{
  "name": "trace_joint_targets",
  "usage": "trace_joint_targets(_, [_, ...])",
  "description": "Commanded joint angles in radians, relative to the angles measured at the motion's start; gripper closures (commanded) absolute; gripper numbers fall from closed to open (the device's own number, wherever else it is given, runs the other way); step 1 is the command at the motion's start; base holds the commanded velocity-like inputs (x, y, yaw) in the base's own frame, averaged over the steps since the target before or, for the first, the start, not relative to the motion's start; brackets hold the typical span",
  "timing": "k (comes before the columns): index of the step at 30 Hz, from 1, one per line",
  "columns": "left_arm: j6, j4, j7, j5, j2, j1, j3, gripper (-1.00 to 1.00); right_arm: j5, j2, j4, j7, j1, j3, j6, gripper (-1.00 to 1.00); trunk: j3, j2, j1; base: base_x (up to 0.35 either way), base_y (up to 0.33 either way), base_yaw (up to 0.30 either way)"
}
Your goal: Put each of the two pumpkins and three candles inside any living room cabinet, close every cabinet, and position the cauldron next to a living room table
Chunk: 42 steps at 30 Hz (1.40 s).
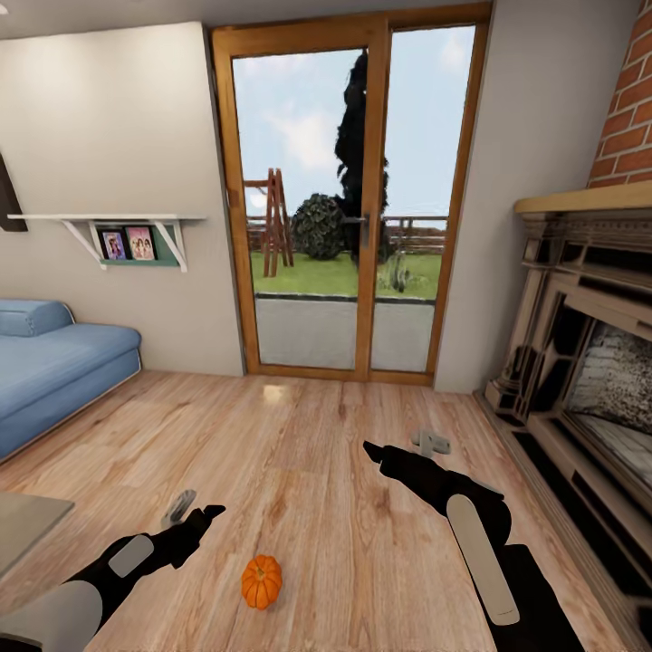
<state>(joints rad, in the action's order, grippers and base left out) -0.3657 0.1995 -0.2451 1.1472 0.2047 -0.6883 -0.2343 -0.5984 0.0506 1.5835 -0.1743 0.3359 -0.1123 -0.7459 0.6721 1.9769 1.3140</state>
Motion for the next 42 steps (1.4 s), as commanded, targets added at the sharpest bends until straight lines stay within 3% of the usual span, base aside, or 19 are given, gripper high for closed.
trace_joint_targets(1, [-0.002, 0.000, -0.002, 0.010, 0.001, -0.001, -0.008, -1.00, -0.011, 0.000, 0.001, -0.010, 0.001, 0.000, -0.003, -1.00, 0.004, 0.008, 0.004, 0.000, 0.000, 0.000])
trace_joint_targets(29, [0.000, 0.001, -0.002, 0.006, 0.001, -0.001, -0.008, -1.00, -0.012, 0.002, 0.001, -0.006, 0.000, 0.001, -0.001, -1.00, 0.092, 0.204, 0.111, 0.000, 0.000, 0.000])
trace_joint_targets(32, [0.001, 0.001, -0.002, 0.006, 0.001, -0.001, -0.009, -1.00, -0.021, 0.002, 0.002, 0.032, 0.000, 0.001, 0.000, -1.00, 0.101, 0.225, 0.123, 0.000, 0.000, 0.000])
trace_joint_targets(35, [0.000, 0.001, -0.002, 0.006, 0.001, -0.001, -0.008, -1.00, -0.081, 0.000, 0.002, 0.105, 0.000, 0.002, -0.003, -1.00, 0.111, 0.246, 0.134, 0.000, 0.000, 0.000])
trace_joint_targets(38, [0.001, 0.001, -0.002, 0.006, 0.001, -0.001, -0.009, -1.00, -0.179, -0.003, 0.002, 0.148, 0.000, 0.007, -0.013, -1.00, 0.120, 0.267, 0.146, 0.000, 0.000, 0.000])
trace_joint_targets(42, [0.001, 0.001, -0.003, 0.006, 0.001, -0.001, -0.009, -1.00, -0.235, -0.009, 0.001, 0.160, 0.000, 0.010, -0.021, -1.00, 0.133, 0.295, 0.161, 0.000, 0.000, 0.000])
